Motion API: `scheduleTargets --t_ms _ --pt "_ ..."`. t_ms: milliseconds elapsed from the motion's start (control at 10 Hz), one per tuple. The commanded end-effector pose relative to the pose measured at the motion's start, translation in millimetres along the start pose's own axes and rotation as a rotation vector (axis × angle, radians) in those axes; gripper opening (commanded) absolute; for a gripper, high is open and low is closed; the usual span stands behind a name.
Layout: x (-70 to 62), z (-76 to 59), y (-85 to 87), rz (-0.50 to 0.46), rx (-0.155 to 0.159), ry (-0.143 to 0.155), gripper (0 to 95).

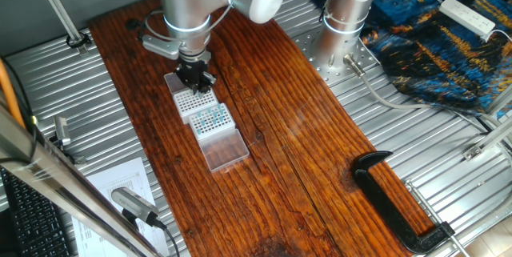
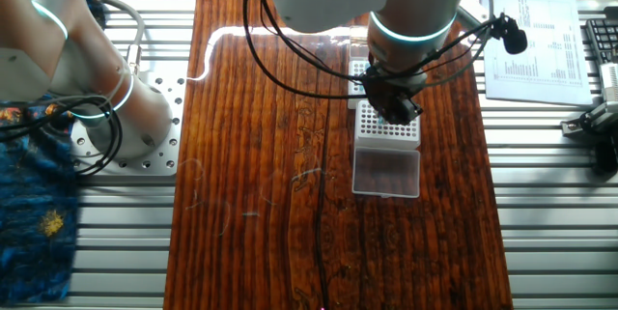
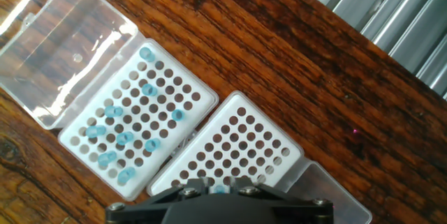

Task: Transfer all medium pipette tips from one holder to another

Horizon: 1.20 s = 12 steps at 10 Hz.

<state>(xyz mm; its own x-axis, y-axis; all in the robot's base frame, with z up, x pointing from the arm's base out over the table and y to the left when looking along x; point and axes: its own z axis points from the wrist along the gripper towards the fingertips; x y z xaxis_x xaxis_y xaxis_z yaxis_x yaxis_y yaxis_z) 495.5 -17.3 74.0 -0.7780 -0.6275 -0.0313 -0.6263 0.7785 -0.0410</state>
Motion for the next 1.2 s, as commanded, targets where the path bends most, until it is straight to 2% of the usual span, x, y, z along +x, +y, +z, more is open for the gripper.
scheduleTargets --t_ms 100,300,700,800,1100,1200 --pt "0.7 0.0 0.3 0.000 -0.005 0.010 0.0" --pt "0.3 -2.5 -0.1 0.003 -0.008 0.014 0.0" --pt "-1.7 -25.2 -1.6 -0.007 -0.033 0.023 0.0" --pt "-3.5 -35.4 -2.0 -0.010 -0.048 0.018 0.0" --pt "-20.1 -79.8 2.5 -0.030 -0.068 0.049 0.0" --pt "-27.1 -88.4 7.5 -0.024 -0.071 0.052 0.0"
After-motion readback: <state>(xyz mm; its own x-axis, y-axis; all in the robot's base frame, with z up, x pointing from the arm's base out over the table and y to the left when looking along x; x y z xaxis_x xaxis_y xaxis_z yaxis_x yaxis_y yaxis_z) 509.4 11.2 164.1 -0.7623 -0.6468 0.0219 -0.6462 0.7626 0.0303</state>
